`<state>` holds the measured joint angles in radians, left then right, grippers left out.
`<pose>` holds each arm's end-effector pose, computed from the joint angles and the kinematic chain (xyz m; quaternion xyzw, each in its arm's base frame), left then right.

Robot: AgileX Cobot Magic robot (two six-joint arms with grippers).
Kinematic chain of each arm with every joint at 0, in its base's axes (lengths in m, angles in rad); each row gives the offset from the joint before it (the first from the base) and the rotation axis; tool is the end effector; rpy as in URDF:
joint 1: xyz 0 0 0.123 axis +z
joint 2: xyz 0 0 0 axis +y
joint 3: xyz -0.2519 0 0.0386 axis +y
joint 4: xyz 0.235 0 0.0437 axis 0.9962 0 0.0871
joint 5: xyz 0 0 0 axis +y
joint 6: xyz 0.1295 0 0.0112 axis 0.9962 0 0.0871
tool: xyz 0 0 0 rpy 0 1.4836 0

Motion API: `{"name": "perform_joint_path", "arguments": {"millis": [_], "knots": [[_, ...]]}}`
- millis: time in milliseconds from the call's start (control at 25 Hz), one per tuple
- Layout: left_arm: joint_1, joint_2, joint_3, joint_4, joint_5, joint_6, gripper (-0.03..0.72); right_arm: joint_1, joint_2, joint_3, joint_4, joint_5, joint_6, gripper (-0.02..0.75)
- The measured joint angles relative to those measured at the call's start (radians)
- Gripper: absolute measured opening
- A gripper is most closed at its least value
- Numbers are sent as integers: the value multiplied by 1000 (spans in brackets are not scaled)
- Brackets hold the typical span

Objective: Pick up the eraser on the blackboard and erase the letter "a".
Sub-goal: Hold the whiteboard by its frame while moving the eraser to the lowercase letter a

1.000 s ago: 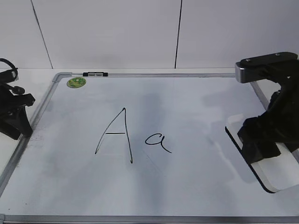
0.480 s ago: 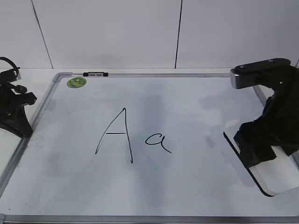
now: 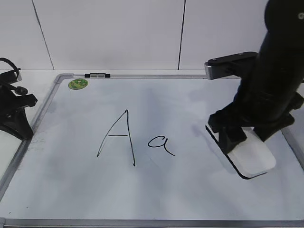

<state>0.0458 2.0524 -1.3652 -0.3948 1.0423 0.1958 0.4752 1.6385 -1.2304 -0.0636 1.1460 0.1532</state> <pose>0.3573 -0.0269 0.0906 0.0312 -0.9851 0.1687 0.0148 0.2720 0.1315 0.1895 -0.1714 0.9834 -0.0121 0.0585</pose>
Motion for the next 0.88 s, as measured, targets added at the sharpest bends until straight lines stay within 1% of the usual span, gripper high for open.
{"name": "perform_joint_path", "arguments": {"millis": [360, 600, 880], "knots": [[0, 0, 0, 0, 2, 0, 20, 72, 251, -264, 0, 68, -13, 534], [0, 0, 0, 0, 2, 0, 20, 78, 398, -434, 0, 68, -14, 534], [0, 0, 0, 0, 4, 0, 20, 78, 508, -479, -2, 71, -17, 534]]}}
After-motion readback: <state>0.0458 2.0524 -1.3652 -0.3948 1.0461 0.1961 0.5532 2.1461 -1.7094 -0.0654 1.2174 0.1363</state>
